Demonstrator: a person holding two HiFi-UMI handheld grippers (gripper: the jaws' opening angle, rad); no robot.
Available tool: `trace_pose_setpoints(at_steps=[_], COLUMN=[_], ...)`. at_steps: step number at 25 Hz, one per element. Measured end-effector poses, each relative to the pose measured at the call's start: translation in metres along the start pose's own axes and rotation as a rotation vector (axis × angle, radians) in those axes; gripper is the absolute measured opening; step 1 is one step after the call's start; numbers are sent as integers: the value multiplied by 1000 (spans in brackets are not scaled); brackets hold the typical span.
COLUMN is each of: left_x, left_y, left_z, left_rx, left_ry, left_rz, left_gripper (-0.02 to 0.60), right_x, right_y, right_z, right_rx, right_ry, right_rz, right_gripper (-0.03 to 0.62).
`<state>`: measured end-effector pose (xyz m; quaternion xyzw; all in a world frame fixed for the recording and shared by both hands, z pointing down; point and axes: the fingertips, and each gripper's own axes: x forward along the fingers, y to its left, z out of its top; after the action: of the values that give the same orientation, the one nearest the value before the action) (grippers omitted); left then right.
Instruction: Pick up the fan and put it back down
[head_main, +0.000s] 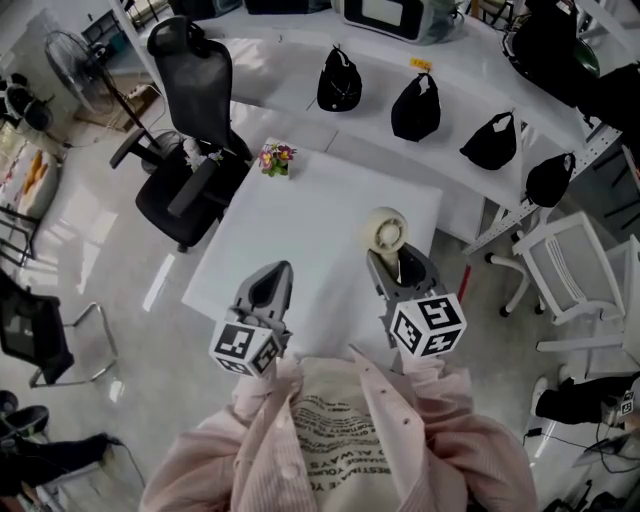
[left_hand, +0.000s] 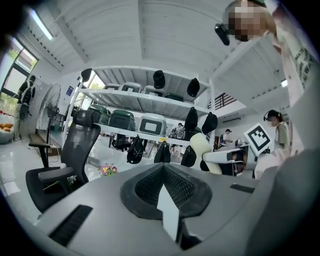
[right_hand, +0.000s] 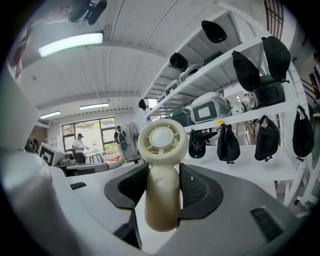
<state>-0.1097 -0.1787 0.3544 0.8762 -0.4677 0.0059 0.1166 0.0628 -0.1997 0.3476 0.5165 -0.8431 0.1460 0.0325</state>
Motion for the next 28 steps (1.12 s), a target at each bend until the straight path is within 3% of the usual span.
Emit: trace_pose_setpoints(at_steps=[6,16,28], left_x=[-8,-8,2], left_y=[3,7,15], left_z=[4,2,-22], left_rx=[27,6,-15], left_ry=[-27,-28,38], left_rz=[8,10,25], left_gripper=[2,2,1], right_x=[-12,-14,6], right_y=[-1,-4,-13], right_z=[8,3,-16], right_rx=[-7,4,19], right_ry=[-34,-26,36], right_rz=[-1,-10,-4], right_gripper=[184,184,184])
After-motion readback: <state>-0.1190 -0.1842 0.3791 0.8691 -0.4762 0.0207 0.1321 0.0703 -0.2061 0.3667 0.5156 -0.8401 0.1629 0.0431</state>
